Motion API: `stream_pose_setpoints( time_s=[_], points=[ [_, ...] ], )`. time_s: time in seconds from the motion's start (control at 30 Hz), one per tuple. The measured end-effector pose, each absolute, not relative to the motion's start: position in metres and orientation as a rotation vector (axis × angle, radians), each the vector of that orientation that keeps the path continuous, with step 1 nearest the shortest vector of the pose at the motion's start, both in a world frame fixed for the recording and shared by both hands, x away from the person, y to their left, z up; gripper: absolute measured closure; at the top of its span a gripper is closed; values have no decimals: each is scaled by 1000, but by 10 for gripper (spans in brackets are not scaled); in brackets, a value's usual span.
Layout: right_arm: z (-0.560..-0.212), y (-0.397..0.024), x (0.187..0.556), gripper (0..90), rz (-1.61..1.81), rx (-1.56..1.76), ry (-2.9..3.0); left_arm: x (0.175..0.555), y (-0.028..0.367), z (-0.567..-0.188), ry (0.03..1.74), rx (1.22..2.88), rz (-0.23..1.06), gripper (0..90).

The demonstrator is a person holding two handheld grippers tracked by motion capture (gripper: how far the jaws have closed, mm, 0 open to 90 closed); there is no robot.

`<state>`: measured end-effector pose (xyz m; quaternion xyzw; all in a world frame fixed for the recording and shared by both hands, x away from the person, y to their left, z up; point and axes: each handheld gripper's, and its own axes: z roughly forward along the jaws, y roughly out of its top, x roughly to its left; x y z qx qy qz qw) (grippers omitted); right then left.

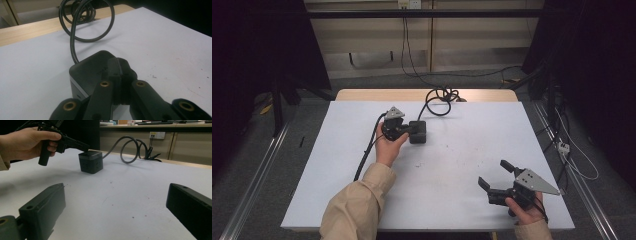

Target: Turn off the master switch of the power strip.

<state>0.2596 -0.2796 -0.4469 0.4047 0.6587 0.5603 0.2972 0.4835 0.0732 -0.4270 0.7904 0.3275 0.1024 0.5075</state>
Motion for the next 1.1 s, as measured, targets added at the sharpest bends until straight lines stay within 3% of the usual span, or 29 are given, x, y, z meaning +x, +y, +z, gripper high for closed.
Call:
stream_pose_setpoints(
  time_s=[1.1],
  points=[
    [-447, -279, 260, 21, 1491, 1070, 1756, 486, 72, -430, 778, 1920, 263, 900]
  ],
)
